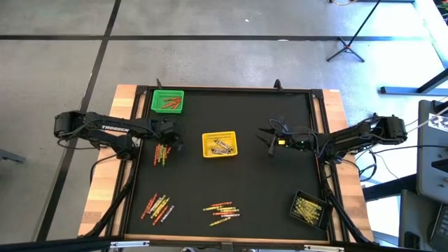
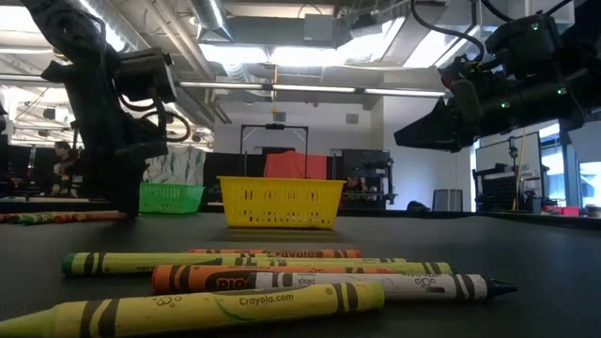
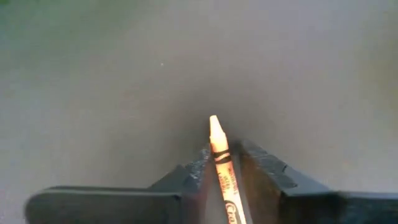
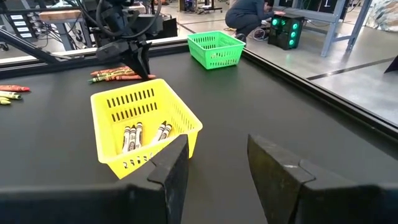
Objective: Sort crayons
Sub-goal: Put the orange crayon into the green bin
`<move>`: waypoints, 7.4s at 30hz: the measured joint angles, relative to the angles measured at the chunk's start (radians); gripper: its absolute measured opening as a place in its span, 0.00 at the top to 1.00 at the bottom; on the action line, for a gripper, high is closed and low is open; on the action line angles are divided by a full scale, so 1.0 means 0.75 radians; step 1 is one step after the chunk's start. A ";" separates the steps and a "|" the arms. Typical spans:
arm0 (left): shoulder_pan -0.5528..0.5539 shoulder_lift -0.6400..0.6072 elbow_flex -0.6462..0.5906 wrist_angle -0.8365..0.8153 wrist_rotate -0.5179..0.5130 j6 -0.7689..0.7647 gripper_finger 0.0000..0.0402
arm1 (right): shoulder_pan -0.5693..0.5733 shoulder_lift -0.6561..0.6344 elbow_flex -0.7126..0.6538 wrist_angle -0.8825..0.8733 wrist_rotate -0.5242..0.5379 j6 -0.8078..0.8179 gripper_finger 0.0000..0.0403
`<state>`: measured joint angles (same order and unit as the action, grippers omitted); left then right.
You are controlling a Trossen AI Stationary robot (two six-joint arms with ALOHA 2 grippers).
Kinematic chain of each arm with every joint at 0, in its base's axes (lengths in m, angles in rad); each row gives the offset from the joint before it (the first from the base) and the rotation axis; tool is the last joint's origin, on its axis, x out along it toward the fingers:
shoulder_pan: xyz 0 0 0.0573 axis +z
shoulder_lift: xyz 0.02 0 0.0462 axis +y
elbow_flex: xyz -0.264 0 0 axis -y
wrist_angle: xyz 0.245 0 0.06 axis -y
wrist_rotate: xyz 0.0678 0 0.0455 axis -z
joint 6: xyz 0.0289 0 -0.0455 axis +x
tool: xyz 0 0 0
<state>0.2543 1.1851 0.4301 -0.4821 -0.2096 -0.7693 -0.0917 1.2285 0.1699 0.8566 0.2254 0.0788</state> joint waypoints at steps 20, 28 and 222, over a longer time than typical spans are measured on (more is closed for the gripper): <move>-0.001 0.058 0.002 0.059 0.008 0.119 0.95 | 0.000 0.000 0.000 -0.002 0.002 -0.002 0.60; 0.000 0.061 0.106 0.044 0.003 0.243 0.95 | 0.000 0.000 0.000 -0.024 0.002 -0.003 0.60; 0.885 0.331 0.198 0.609 -0.165 1.524 0.95 | -0.001 0.000 0.001 -0.071 0.022 -0.007 0.60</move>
<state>0.9180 1.4334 0.5785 -0.0254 -0.3332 0.3737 -0.0921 1.2287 0.1703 0.8032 0.2420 0.0734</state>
